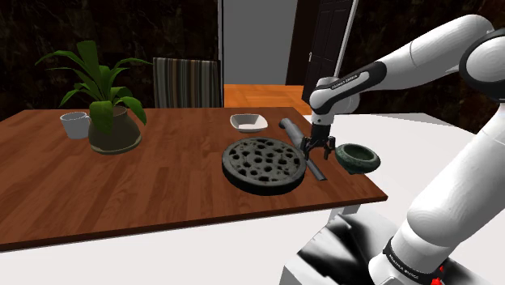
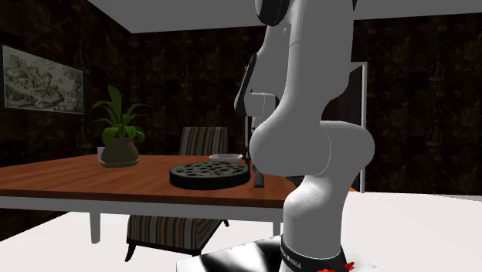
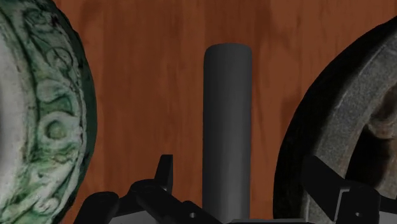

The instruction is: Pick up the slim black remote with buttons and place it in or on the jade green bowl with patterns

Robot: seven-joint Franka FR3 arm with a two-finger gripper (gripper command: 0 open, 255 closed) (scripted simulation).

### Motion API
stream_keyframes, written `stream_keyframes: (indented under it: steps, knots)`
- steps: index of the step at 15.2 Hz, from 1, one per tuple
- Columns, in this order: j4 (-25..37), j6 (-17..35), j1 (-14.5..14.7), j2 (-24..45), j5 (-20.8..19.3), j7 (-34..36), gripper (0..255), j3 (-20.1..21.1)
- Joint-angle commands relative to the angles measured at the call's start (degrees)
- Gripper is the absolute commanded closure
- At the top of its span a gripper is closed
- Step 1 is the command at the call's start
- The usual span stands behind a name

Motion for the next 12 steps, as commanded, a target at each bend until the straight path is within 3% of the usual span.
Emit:
stream_keyframes:
  steps: [1,5,12]
  knots:
    - [-1.17,2.29,0.06,1.13,0.24,-0.04,0,0.04]
    - [-3.37,6.06,0.3,2.72,0.77,-0.38,0,0.08]
    - [-3.37,6.06,0.52,2.72,0.75,-0.37,0,-0.14]
